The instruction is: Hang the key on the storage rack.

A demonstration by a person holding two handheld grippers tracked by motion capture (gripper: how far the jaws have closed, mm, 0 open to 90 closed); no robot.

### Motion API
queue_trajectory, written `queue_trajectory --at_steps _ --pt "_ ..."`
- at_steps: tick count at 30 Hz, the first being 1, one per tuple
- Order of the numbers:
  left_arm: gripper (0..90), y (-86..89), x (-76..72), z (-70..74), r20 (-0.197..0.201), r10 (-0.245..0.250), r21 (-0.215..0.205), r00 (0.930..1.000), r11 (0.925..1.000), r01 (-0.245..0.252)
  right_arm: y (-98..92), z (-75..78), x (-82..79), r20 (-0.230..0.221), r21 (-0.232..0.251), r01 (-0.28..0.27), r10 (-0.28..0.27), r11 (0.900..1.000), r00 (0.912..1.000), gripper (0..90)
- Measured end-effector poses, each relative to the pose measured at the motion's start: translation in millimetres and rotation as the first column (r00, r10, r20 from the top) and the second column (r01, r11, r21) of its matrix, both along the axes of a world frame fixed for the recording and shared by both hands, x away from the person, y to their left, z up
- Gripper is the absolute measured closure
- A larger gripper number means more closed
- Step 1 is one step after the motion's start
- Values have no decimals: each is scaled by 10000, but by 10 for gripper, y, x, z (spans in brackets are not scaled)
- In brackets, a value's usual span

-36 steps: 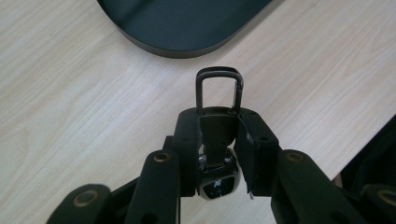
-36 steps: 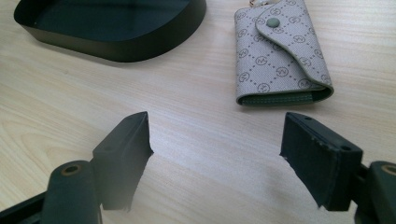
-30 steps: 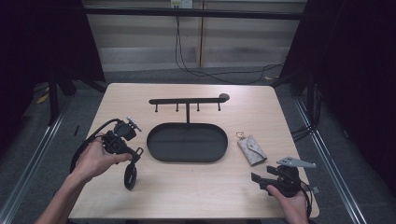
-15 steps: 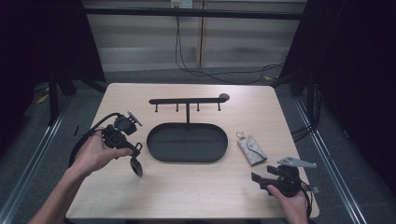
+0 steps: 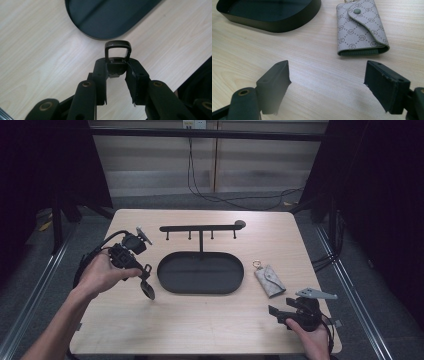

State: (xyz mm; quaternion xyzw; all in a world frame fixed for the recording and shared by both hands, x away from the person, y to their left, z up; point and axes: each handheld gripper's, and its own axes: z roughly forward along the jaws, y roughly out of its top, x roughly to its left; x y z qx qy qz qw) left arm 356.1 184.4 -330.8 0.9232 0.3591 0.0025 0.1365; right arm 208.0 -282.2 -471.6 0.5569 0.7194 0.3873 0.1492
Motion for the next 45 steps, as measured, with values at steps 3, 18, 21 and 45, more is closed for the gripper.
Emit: queue_trajectory --at_steps 3,18,21,45 --pt "708 -7 45 48 -73 -14 -123 10000 9999 13 6 -2 1 -1 -33 -23 23 10000 10000 200" --pt "708 -165 192 248 11 -218 -145 9998 9997 218 -3 -8 4 -69 -35 -38 38 10000 10000 200" --pt "708 -192 228 293 38 -129 -130 9999 9998 130 -1 -7 3 -61 -38 -31 31 10000 10000 200" --pt "708 -498 592 360 -184 361 247 9992 9991 -356 -11 -9 -1 -95 40 -32 32 10000 9999 200"
